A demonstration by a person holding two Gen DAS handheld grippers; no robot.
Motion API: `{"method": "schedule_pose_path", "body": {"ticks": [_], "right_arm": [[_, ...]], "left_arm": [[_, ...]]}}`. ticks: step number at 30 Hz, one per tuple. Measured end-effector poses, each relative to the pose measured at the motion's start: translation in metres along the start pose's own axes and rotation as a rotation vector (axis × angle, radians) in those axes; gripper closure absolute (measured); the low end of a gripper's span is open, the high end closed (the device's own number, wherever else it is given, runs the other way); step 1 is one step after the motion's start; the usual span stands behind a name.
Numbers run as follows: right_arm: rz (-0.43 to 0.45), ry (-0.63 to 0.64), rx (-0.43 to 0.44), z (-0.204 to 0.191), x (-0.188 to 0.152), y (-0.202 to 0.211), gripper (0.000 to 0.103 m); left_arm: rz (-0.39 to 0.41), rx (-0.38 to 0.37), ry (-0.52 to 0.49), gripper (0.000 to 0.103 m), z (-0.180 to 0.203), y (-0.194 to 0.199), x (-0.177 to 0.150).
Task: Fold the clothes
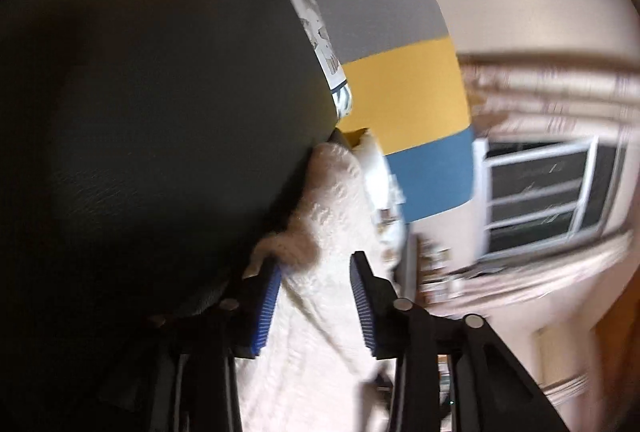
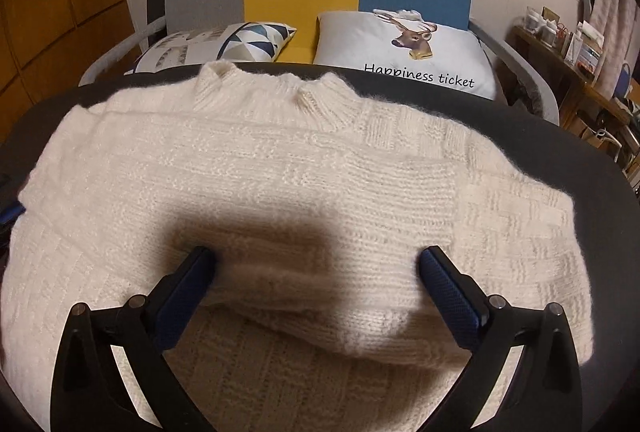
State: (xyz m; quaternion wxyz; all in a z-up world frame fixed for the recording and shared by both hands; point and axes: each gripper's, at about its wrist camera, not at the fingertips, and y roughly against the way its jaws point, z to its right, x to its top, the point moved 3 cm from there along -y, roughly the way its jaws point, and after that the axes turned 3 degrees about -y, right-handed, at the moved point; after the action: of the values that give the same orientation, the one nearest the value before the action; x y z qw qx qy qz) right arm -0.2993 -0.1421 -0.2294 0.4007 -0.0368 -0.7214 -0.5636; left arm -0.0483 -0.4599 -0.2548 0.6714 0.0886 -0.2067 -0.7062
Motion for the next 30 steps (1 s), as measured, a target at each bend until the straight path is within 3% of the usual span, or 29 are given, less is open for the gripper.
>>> {"method": "schedule_pose_path", "body": {"ticks": [7,9,13,15,17,21,26,30], "right_arm": [[0.007,0.003,-0.003,-0.001,0.005,-0.003,0.000],[0.009,0.003,-0.002,0.000,0.005,-0.003,0.000],[0.012,0.004,0.000,0.002,0.006,-0.004,0.000],[0.012,0.005,0.001,0.002,0.006,-0.004,0.000],[0.014,0.006,0.000,0.002,0.005,-0.004,0.000],[0.015,0.004,0.004,0.003,0.005,-0.004,0.000],[0.016,0.001,0.010,0.004,0.006,-0.004,0.000],[0.017,-0.002,0.014,0.004,0.006,-0.004,0.000]], "left_arm": [[-0.068,-0.101,0.260,0.058,-0.007,-0.020,-0.008],[-0.070,-0.080,0.281,0.059,-0.004,-0.029,-0.014],[0.075,0.077,0.086,0.075,0.010,-0.010,-0.007],[0.069,0.116,0.053,0.075,0.007,-0.009,-0.004],[0.043,0.118,0.015,0.080,0.008,-0.007,-0.005],[-0.011,0.070,-0.084,0.069,0.024,0.001,-0.005],[-0.059,0.041,-0.294,0.063,0.072,-0.001,0.033],[-0.218,0.128,-0.456,0.057,0.097,-0.050,0.064]]}}
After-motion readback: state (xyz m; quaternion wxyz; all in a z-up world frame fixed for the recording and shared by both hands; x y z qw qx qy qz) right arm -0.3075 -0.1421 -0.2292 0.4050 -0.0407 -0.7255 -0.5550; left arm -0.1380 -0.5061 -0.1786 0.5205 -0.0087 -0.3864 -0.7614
